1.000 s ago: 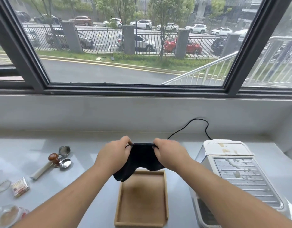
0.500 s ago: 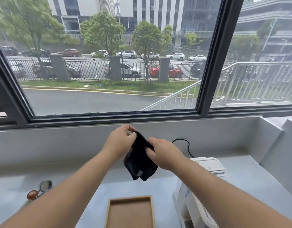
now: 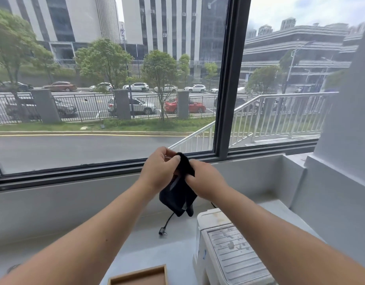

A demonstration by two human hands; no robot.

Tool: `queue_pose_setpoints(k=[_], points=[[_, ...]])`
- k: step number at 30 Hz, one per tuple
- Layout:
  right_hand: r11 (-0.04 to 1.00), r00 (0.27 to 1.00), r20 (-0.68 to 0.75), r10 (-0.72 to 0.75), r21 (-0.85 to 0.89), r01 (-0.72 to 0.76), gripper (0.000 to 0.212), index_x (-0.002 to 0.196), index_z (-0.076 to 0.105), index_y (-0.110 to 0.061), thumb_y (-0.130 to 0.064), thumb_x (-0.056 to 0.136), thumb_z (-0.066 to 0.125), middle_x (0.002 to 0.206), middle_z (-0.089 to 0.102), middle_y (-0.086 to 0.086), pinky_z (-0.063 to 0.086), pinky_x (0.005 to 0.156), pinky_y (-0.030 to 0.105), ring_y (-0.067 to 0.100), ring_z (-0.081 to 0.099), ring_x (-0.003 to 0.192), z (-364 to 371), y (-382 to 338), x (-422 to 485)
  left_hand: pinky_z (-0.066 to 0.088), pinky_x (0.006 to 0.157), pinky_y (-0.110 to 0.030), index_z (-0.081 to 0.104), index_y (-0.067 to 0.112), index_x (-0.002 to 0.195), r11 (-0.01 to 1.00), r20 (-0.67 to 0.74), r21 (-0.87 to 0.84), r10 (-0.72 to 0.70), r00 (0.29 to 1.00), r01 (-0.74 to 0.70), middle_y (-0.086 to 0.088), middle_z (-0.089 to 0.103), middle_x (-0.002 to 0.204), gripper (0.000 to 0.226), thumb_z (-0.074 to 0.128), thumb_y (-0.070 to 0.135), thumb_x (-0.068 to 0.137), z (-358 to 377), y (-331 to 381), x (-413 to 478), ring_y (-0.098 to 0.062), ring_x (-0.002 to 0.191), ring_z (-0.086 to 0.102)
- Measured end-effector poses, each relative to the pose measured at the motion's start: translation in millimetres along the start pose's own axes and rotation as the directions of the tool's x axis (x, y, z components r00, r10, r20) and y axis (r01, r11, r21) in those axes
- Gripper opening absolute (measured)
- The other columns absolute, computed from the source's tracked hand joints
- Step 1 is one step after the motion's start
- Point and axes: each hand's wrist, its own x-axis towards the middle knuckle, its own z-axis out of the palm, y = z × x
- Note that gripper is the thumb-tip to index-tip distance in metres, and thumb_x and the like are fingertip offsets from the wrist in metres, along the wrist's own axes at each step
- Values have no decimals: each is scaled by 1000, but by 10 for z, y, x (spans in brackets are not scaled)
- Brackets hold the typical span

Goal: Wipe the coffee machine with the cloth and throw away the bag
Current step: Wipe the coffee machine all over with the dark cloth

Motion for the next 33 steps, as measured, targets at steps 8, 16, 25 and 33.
queue_pose_setpoints(k=[8,16,25,33], points=[[997,992,-114,56,-37,-61,14,97,64,-31,-25,90,53,81,66,-10,48,59,34,18,62,77,-440,362,-25,59,79,-40,58,42,103,982,130,120,130,983,-146,12,79,87,27,68,49,79,339,96,-28,-5,79,75],[987,990,-131,54,-140,-72,16,94,62,-25,-19,84,51,85,63,-4,46,64,38,25,58,82,-631,758,-113,59,80,-33,40,52,130,872,211,440,130,969,-213,23,67,112,66,63,77,74,666,-315,-155,4,87,68],[972,995,-76,62,-223,-77,12,91,51,-23,-11,88,49,92,51,-1,37,72,37,29,50,91,-449,1269,-269,31,124,-38,28,43,158,774,305,606,-14,952,-183,18,23,171,108,61,89,66,1017,-1184,-430,-10,155,26],[970,980,155,125,-228,-88,20,110,56,-22,-19,90,51,110,66,6,38,72,38,35,60,96,-71,1505,-398,29,125,-39,16,45,164,724,333,674,-118,936,-148,20,1,175,122,52,100,61,1261,-1694,-612,-13,159,19]])
